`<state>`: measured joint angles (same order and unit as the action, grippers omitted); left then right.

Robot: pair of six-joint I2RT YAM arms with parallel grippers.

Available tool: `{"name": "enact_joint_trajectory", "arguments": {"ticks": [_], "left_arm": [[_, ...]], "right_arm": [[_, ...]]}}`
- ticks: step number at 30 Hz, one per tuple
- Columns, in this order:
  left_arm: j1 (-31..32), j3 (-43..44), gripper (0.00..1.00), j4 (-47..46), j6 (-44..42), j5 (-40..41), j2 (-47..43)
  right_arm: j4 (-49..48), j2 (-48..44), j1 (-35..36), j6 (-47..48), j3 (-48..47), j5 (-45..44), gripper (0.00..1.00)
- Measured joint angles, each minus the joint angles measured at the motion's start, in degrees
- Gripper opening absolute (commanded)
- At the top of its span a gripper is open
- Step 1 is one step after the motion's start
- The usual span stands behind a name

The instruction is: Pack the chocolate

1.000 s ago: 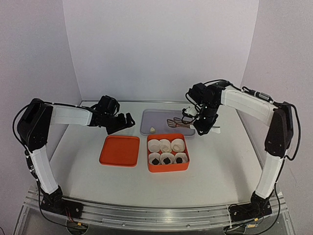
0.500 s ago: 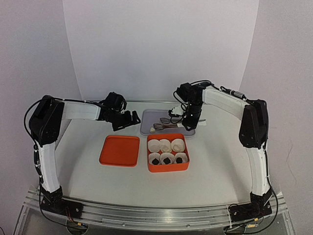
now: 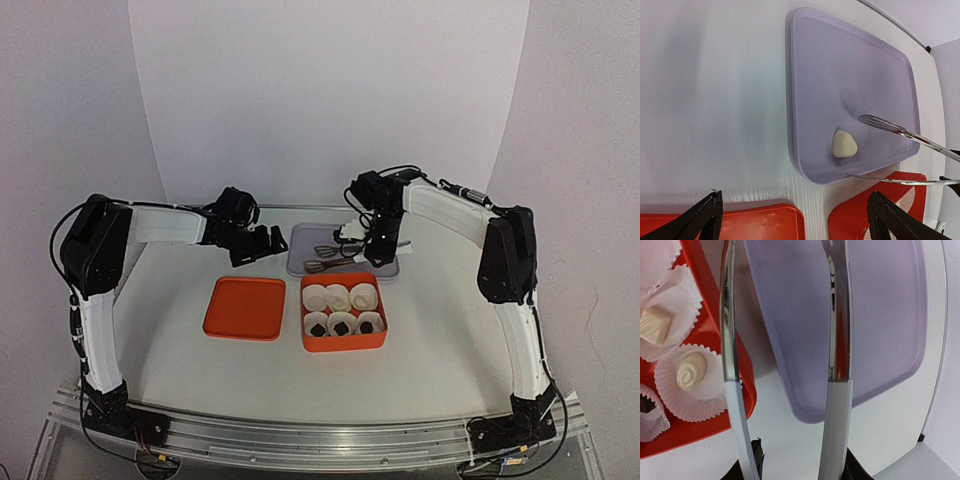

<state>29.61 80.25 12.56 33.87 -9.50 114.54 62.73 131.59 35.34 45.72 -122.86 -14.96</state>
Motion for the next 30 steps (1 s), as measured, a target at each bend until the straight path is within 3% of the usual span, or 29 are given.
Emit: {"name": "enact_joint_trajectory", "arguments": {"ticks": [6, 15, 30], "left_arm": [[0.00, 0.00, 1.00, 0.04, -0.13, 0.03, 0.02], [-0.04, -0.01, 1.00, 0.03, -0.99, 0.17, 0.02], [-0.04, -8.91, 1.00, -4.28, -0.86, 0.66, -3.32]], "right_arm": [[-0.36, 4.02, 0.52, 0.90, -2.05, -1.99, 0.37], [-0.80, 5.29, 2.23, 2.50, -3.26, -5.73, 0.17], [-7.90, -0.03, 3.62, -0.71, 3.76, -10.52, 0.08]]}}
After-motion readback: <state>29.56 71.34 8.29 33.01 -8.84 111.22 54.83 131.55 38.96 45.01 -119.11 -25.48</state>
